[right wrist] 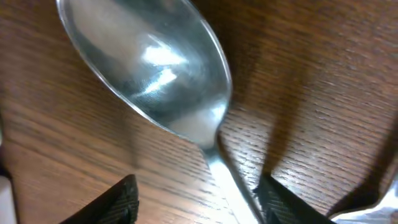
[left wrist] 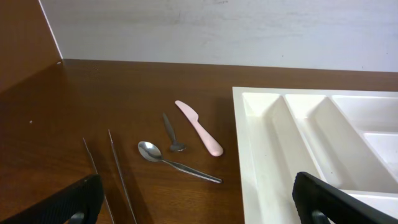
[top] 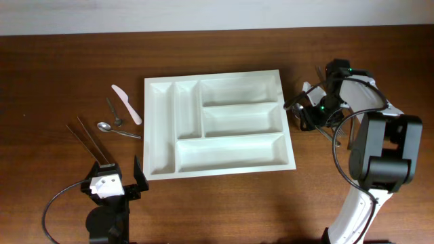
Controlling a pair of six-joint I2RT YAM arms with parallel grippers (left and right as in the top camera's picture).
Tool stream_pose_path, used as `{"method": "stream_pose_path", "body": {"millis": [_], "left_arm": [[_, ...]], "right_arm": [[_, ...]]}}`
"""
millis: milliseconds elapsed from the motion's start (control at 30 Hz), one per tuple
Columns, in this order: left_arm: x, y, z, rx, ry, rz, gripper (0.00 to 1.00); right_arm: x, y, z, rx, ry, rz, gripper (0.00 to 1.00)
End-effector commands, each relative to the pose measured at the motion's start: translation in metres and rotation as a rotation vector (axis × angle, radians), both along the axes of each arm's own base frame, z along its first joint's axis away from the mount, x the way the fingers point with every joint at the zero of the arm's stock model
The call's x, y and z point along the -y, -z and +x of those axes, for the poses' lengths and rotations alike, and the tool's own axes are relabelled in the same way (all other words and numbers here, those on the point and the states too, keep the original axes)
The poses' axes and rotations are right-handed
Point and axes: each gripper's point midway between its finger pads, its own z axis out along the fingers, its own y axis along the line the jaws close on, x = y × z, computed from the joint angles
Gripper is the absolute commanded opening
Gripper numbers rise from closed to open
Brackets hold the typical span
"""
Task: Pack container
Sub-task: 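Lower the right gripper and grasp the steel spoon by its handle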
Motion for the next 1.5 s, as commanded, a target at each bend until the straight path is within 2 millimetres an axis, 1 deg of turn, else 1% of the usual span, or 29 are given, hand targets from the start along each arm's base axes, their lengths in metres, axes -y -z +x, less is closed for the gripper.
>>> {"method": "stream_pose_path", "body": {"millis": [0, 100, 167, 367, 533, 633, 700, 933, 1100, 1267, 1467], "left_arm": [[0.001, 0.000, 0.000, 0.004, 0.009, 0.013, 0.99], [0.001, 0.000, 0.000, 0.004, 0.008, 0.013, 0.99], [0.001, 0.000, 0.000, 0.004, 0.008, 0.013, 0.99], [0.001, 0.000, 0.000, 0.004, 0.008, 0.013, 0.99], [0.001, 0.000, 0.000, 0.004, 0.008, 0.013, 0.99], [0.001, 0.000, 0.000, 0.004, 0.008, 0.013, 0.99], [0.001, 0.000, 0.000, 0.004, 0.009, 0.013, 0.99], [0.001, 0.000, 0.000, 0.004, 0.008, 0.013, 0.99], [0.001, 0.000, 0.000, 0.004, 0.008, 0.013, 0.99], [0.001, 0.000, 0.000, 0.004, 0.008, 0.013, 0.99], [0.001, 0.000, 0.000, 0.004, 0.009, 0.013, 0.99]], "right_arm": [[0.002, 0.034, -0.030, -0.110, 0.028, -0.004, 0.57], [0.004, 0.035, -0.026, -0.095, 0.034, -0.006, 0.49], [0.006, 0.035, -0.024, -0.084, 0.040, -0.007, 0.48], [0.013, 0.036, -0.015, -0.050, 0.077, -0.011, 0.30], [0.014, 0.036, -0.010, -0.027, 0.081, -0.014, 0.20], [0.014, 0.037, -0.006, -0.013, 0.089, -0.013, 0.09], [0.014, 0.037, -0.002, 0.003, 0.101, -0.011, 0.05], [0.014, 0.037, 0.005, 0.025, 0.132, -0.014, 0.04], [0.015, 0.028, 0.014, 0.045, 0.150, -0.011, 0.04], [0.014, 0.007, 0.031, 0.073, 0.149, 0.009, 0.04], [0.017, -0.028, 0.052, 0.118, 0.148, 0.008, 0.04]]}}
